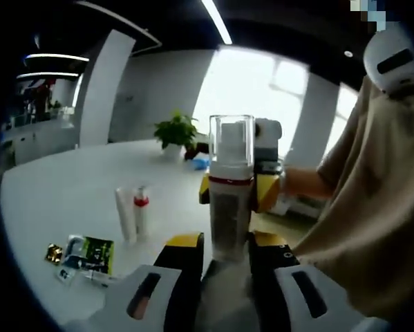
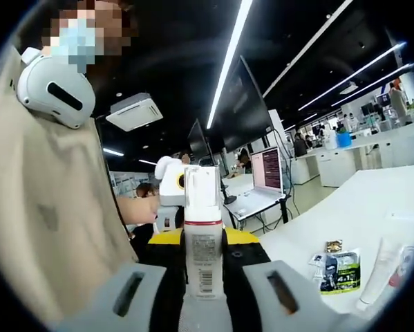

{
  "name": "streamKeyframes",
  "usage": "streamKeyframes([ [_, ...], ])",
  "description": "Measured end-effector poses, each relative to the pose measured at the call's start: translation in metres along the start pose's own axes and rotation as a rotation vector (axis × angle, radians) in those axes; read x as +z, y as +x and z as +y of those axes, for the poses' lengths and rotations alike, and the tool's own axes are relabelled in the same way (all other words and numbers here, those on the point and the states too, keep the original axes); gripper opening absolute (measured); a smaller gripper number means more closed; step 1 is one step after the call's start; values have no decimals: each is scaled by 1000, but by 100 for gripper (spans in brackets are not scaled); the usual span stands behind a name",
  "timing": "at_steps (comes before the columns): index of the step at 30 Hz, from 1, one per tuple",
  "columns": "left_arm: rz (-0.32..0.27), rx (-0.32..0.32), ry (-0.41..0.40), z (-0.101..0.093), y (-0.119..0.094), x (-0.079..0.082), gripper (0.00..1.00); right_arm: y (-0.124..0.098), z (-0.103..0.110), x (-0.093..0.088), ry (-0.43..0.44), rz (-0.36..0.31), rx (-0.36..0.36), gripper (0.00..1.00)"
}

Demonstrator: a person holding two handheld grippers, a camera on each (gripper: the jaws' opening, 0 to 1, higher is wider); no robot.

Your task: Arrange the skincare products in the storage area until every visible bottle or jar stands upright without overlapping.

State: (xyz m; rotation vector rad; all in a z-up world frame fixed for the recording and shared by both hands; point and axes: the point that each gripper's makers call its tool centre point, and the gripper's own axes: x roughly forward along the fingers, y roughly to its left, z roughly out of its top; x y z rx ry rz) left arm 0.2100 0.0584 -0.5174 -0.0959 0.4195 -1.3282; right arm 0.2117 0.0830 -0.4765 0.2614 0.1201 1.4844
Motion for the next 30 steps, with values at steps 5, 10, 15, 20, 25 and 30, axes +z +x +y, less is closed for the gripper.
streamKeyframes([
  [5, -12, -38, 18, -3, 10, 7, 26, -8, -1, 0, 12, -28, -17, 19],
  [10, -15, -86, 35, -8, 22, 12, 23, -15, -2, 4, 19, -52, -33, 19],
  [15, -12, -90, 66, -10, 33, 14, 19, -26, -8, 6, 22, -55, -72, 19],
  [20, -1, -43, 98, 2, 42, 17, 18, -32, -21, 6, 5, -33, -184, 21],
  [25, 9, 10, 129, 15, 48, 18, 18, -35, -35, 12, -38, -38, -321, 23],
  [30, 42, 52, 145, 29, 51, 11, 18, -42, -43, 32, -138, -90, -452, 22],
])
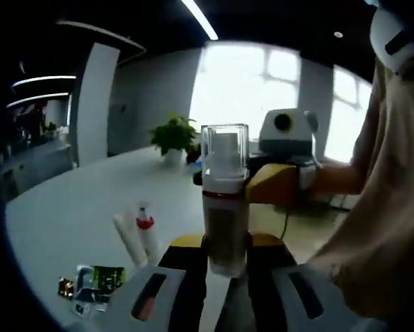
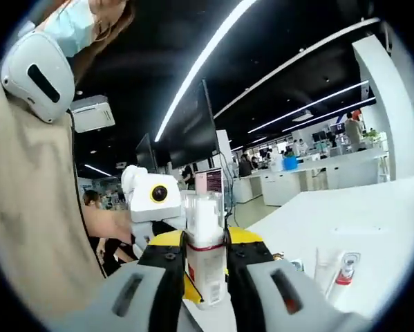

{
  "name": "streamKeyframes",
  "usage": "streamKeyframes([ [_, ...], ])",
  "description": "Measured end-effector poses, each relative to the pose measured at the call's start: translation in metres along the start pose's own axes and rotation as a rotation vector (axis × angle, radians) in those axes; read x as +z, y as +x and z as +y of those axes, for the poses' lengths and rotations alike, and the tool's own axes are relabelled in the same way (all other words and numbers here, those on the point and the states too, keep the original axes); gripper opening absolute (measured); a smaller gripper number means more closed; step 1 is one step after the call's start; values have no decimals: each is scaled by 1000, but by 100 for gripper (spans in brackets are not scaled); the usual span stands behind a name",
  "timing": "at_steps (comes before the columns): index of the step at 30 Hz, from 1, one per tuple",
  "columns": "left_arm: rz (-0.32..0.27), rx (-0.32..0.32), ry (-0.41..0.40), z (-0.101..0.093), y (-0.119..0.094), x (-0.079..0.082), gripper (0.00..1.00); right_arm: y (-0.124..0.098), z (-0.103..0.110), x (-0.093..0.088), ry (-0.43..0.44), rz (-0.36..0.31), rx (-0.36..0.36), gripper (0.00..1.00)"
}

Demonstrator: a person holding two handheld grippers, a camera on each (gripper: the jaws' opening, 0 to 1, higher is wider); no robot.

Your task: Arrange the skincare products in the storage area until every visible bottle or jar stands upright without overlapping.

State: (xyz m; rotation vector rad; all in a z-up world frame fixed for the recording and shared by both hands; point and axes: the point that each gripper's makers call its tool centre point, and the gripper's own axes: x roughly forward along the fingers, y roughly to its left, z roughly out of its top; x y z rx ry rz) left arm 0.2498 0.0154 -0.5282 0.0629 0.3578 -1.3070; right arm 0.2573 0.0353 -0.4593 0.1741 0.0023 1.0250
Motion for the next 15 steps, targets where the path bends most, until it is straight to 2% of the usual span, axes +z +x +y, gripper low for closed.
streamKeyframes([
  [3, 15, 8, 13, 3, 2, -3, 18, -1, -2, 1, 5, 4, -10, 23],
  [8, 27, -3, 25, 5, 11, -7, 18, 0, -8, -7, -7, 41, -50, 25],
  [15, 32, -8, 43, 12, 24, -12, 18, -3, -25, -14, -27, 74, -177, 22],
])
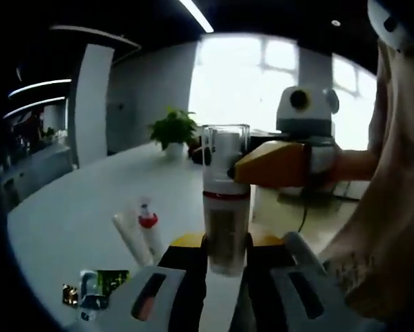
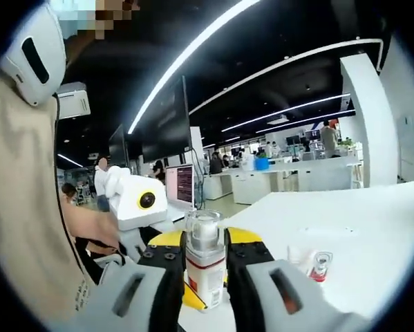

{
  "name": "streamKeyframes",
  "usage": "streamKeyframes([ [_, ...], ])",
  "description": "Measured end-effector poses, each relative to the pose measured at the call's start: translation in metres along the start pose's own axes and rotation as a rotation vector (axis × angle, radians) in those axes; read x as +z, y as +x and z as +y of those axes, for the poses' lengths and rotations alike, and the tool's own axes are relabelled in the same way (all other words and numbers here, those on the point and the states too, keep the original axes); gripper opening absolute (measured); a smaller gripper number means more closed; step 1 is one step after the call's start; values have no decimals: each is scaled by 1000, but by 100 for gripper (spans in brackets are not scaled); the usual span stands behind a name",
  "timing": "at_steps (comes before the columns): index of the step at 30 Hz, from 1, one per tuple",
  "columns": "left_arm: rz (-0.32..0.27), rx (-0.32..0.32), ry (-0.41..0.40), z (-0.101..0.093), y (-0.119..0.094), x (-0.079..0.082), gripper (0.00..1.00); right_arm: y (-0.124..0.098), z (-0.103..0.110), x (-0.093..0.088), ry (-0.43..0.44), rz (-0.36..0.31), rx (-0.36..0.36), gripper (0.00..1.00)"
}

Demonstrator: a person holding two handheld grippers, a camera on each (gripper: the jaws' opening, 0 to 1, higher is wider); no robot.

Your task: Arrange the skincare products in the storage area until every visible bottle or jar stands upright without overlapping.

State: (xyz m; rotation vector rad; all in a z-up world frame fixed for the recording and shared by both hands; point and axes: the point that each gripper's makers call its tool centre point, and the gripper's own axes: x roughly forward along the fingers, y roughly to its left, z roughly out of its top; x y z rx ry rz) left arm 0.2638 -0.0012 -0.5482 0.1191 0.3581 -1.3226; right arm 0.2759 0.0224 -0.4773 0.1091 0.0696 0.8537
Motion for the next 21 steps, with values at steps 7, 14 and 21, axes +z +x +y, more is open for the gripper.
streamKeyframes([
  [7, 45, 27, 53, 13, 18, -13, 19, 1, -13, -20, -139, 117, -98, 21],
  [14, 84, 56, 48, 27, 40, -37, 19, 3, -30, -46, -166, 184, -154, 21],
  [21, 115, 53, 39, 34, 61, -61, 19, -1, -48, -76, -152, 245, -191, 21],
])
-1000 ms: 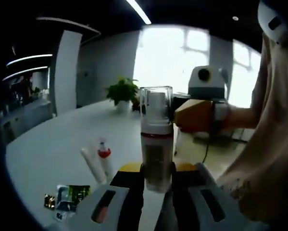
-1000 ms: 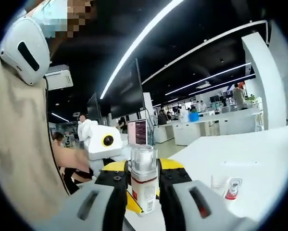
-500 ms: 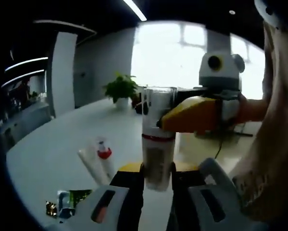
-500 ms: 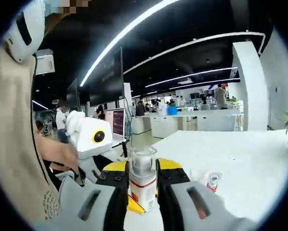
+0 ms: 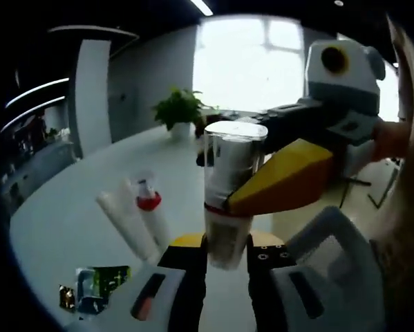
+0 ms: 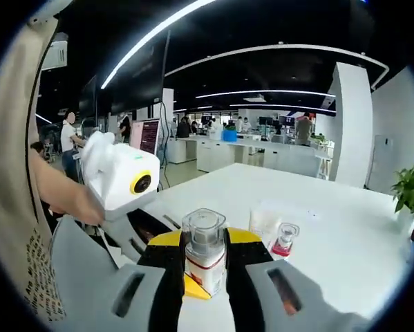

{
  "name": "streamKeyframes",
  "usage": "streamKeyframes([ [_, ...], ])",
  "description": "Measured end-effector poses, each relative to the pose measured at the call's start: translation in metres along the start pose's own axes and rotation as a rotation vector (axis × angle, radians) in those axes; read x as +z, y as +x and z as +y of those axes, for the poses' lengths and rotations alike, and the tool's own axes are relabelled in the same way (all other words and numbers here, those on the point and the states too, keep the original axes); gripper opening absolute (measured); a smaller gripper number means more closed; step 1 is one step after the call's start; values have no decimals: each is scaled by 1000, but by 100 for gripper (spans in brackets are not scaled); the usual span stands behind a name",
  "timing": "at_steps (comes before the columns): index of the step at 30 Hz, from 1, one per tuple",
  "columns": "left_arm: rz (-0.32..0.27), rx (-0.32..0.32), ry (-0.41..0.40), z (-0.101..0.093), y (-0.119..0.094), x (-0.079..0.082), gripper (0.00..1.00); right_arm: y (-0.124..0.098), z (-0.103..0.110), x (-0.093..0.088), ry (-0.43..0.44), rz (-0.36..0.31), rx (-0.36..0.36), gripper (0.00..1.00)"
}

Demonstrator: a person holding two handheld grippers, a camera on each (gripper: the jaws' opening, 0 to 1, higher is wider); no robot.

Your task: Arrange the skincare products in the storage area until every visible bottle or jar stands upright without overlapping.

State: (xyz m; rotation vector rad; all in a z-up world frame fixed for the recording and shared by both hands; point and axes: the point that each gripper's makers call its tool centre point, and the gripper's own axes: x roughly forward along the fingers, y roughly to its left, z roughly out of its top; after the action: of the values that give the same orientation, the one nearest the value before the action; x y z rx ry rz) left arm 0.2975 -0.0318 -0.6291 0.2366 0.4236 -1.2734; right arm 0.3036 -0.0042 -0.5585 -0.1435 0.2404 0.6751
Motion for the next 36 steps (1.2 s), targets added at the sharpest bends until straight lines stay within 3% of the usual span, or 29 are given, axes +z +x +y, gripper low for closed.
streamKeyframes([
  [9, 40, 5, 10, 9, 32, -32, 19, 12, -15, -43, 1, 88, -27, 21],
  [21, 104, -12, 14, 18, 60, -69, 19, 26, -27, -90, 36, 177, -60, 21],
  [36, 147, -37, 30, 23, 81, -93, 19, 32, -36, -120, 64, 238, -82, 21],
])
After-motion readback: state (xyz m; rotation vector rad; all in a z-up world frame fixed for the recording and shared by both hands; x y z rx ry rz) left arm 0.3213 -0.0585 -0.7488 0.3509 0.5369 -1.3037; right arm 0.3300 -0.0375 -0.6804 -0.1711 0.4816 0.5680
